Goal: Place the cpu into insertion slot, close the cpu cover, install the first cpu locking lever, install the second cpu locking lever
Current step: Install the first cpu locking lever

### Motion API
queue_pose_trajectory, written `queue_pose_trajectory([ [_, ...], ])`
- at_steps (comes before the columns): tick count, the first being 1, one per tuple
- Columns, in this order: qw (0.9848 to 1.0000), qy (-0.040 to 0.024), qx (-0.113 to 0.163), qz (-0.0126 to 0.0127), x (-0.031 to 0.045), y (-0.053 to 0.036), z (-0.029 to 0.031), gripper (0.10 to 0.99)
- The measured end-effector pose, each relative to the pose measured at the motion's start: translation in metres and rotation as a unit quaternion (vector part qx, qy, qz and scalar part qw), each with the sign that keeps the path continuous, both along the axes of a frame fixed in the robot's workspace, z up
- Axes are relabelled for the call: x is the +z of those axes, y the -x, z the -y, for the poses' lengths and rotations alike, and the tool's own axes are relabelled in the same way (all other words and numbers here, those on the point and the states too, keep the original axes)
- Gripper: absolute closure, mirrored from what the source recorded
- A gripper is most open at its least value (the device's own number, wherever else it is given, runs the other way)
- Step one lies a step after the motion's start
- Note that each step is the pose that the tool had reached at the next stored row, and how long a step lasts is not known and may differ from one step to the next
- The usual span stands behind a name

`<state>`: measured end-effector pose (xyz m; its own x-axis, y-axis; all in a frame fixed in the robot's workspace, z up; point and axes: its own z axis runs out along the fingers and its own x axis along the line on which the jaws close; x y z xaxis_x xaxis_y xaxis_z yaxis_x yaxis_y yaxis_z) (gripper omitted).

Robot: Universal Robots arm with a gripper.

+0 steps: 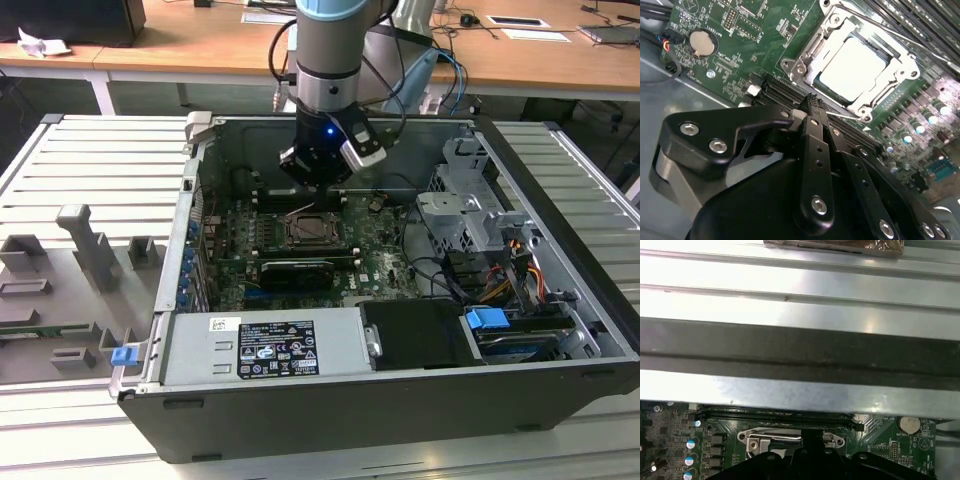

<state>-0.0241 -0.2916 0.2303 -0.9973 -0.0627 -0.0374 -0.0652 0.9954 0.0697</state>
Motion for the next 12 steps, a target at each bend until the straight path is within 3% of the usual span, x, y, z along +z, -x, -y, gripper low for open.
queue_pose_trajectory([
  [12, 1.0, -0.0049, 0.0, 0.0006, 0.0041, 0.0141, 0.0004, 0.98],
])
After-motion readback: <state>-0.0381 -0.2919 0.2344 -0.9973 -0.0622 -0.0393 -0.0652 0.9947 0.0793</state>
